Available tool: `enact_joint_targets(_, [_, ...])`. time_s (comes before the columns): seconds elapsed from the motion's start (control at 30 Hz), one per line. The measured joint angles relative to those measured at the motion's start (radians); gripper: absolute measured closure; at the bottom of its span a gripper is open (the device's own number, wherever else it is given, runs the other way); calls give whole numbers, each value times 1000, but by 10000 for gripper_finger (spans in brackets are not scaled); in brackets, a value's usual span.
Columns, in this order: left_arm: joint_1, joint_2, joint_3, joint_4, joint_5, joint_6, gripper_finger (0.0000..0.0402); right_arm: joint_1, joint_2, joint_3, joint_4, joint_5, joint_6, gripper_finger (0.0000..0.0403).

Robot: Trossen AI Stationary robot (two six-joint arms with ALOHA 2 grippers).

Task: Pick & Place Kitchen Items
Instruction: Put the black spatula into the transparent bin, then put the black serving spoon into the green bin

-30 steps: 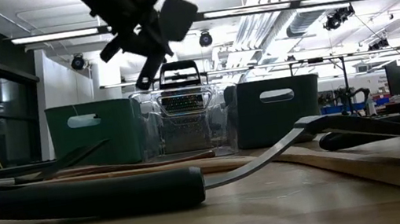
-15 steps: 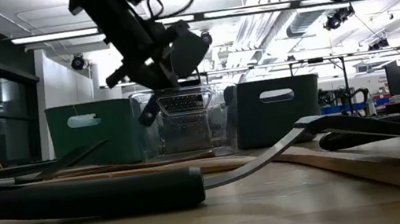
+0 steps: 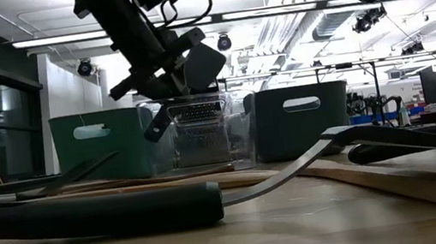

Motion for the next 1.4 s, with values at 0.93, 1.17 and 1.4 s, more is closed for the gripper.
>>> enact_joint_targets(0.93, [0,0,0,-2,6,14,248,0,0,0,-67,-3,-27,105])
enact_joint_targets(1.17, [0,-11,0,1,8,15,234,0,0,0,-88,-3,-27,105])
enact_joint_targets(1.4, [0,-72,0,21,1,44,234,0,-12,0,-161,-24,7,105])
